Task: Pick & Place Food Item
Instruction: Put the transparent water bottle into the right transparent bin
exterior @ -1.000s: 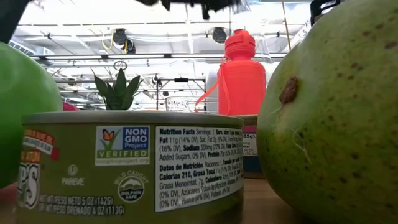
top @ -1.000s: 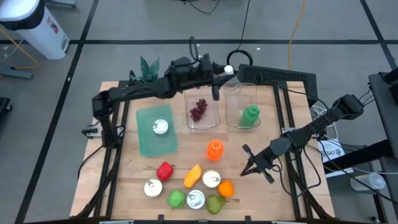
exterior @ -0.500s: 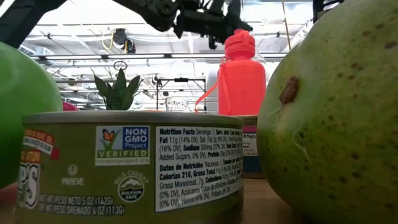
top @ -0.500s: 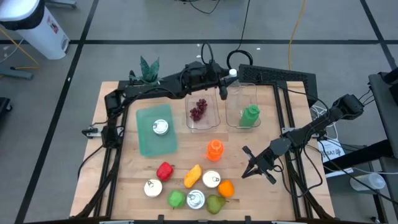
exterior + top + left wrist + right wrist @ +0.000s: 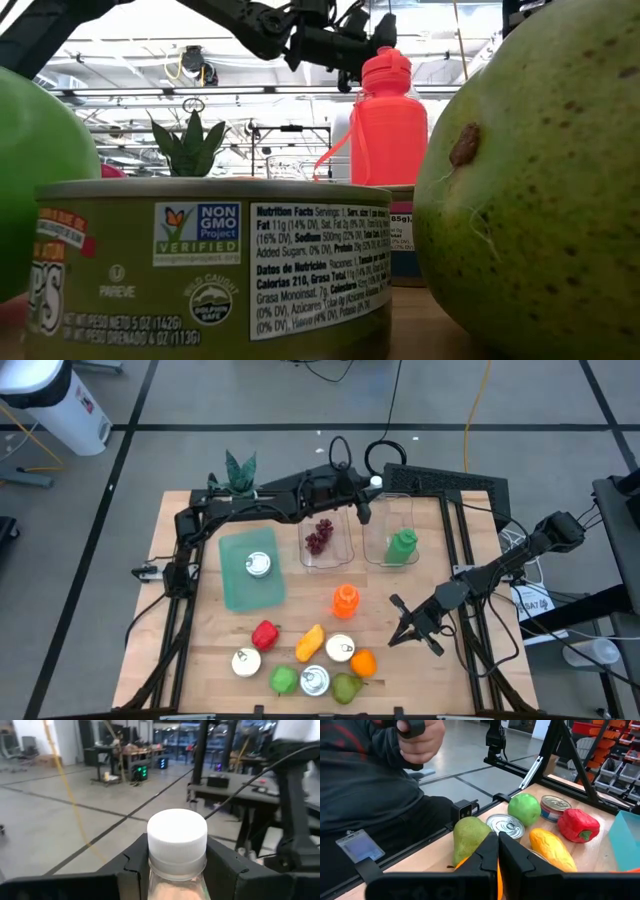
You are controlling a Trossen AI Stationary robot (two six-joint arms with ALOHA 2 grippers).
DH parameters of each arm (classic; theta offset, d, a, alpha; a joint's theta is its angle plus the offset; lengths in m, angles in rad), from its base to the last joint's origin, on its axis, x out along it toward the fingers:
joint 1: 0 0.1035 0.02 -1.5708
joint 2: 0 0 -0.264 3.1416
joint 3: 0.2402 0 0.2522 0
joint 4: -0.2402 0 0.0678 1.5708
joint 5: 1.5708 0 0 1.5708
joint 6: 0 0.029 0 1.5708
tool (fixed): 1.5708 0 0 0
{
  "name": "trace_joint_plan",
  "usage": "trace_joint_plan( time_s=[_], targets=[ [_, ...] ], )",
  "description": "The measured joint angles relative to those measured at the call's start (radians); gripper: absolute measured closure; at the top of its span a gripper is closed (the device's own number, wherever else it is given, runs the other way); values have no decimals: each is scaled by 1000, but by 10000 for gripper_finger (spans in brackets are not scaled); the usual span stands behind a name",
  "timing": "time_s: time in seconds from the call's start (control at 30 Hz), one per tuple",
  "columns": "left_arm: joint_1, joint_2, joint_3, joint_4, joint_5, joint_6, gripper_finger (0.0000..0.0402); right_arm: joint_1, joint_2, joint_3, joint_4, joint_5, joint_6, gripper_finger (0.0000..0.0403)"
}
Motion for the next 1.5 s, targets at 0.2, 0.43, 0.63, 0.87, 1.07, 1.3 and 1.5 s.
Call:
trace_joint_plan(
  time_s=[0.2,0.43,0.63,0.87,1.07,1.3,1.5],
  targets=[
    [-18,0,0,-34,-18,80,270,1,0,0,0,-3,3,401],
    [-4,3,54,-43,-34,141,270,45,3,0,-2,-27,11,401],
    [29,25,144,-125,-7,178,270,67,5,0,-11,-26,6,401],
    [40,204,372,-263,94,171,270,69,5,0,-51,-26,7,401],
    [25,282,544,-441,80,205,270,69,6,0,-53,-26,15,401],
    [12,283,545,-451,54,211,270,72,6,0,-54,-26,15,401],
    [24,292,538,-450,-9,115,270,72,6,0,-51,-26,15,401]
  ],
)
